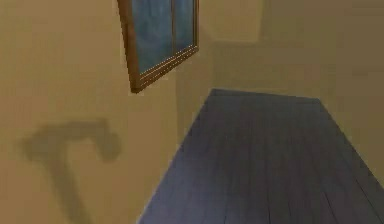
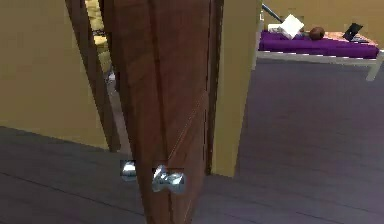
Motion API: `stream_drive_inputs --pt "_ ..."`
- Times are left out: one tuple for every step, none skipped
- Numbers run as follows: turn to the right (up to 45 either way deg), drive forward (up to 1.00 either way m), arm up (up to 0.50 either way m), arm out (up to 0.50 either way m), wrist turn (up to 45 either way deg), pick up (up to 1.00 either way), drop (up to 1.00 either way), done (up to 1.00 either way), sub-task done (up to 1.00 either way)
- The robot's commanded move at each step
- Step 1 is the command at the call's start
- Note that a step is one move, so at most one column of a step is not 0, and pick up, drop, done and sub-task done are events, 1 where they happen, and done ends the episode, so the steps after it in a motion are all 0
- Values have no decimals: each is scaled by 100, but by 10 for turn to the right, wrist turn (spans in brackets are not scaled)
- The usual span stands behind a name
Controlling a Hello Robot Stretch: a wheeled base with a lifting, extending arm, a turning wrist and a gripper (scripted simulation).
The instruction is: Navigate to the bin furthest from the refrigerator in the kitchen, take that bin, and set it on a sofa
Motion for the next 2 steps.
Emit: stream_drive_inputs --pt "360 0 0 0 0 0 0 0 0" --pt "0 5 0 0 0 0 0 0 0"
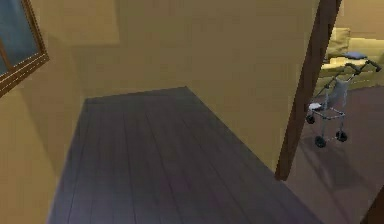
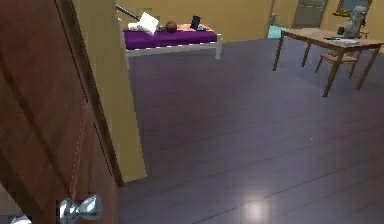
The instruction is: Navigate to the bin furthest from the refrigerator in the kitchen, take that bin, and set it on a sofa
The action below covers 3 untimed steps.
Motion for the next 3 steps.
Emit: stream_drive_inputs --pt "-180 0 0 0 0 0 0 0 0" --pt "0 30 0 0 0 0 0 0 0" --pt "450 0 0 0 0 0 0 0 0"
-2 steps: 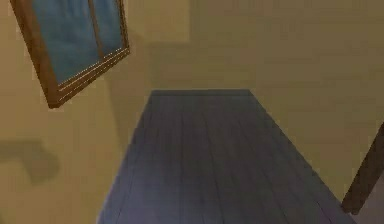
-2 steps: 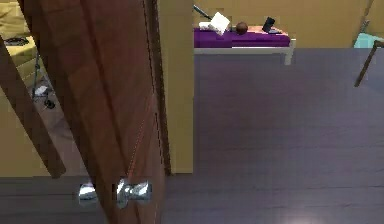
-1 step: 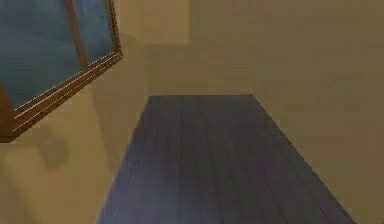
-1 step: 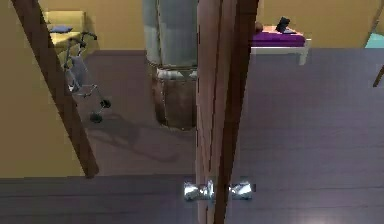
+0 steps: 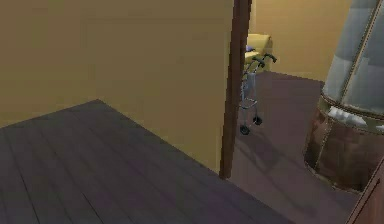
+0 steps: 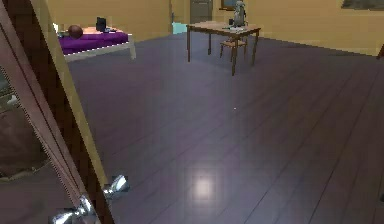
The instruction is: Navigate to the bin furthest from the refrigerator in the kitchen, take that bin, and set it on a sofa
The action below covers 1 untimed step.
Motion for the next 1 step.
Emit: stream_drive_inputs --pt "120 0 0 0 0 0 0 0 0"
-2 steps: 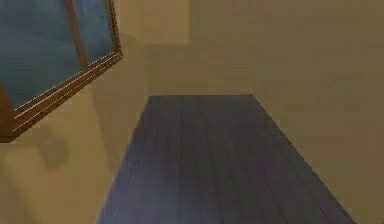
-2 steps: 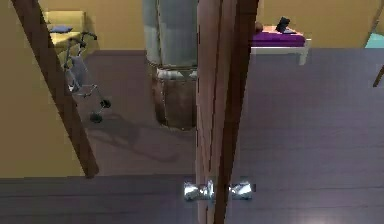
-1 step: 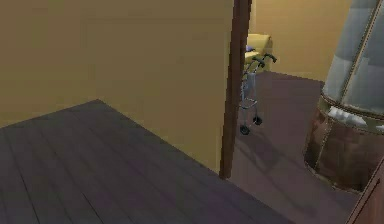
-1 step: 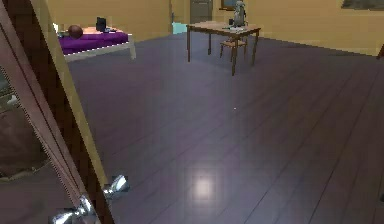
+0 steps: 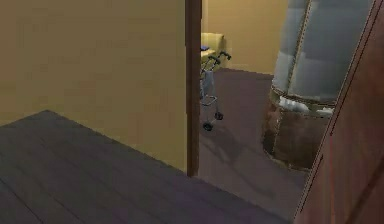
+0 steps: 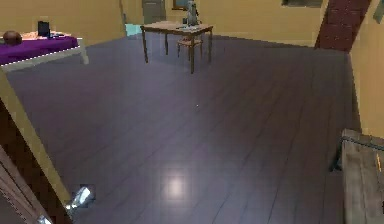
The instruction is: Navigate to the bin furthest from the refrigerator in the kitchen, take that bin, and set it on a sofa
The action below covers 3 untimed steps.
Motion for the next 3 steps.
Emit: stream_drive_inputs --pt "0 35 0 0 0 0 0 0 0" --pt "180 0 0 0 0 0 0 0 0" --pt "0 100 0 0 0 0 0 0 0"
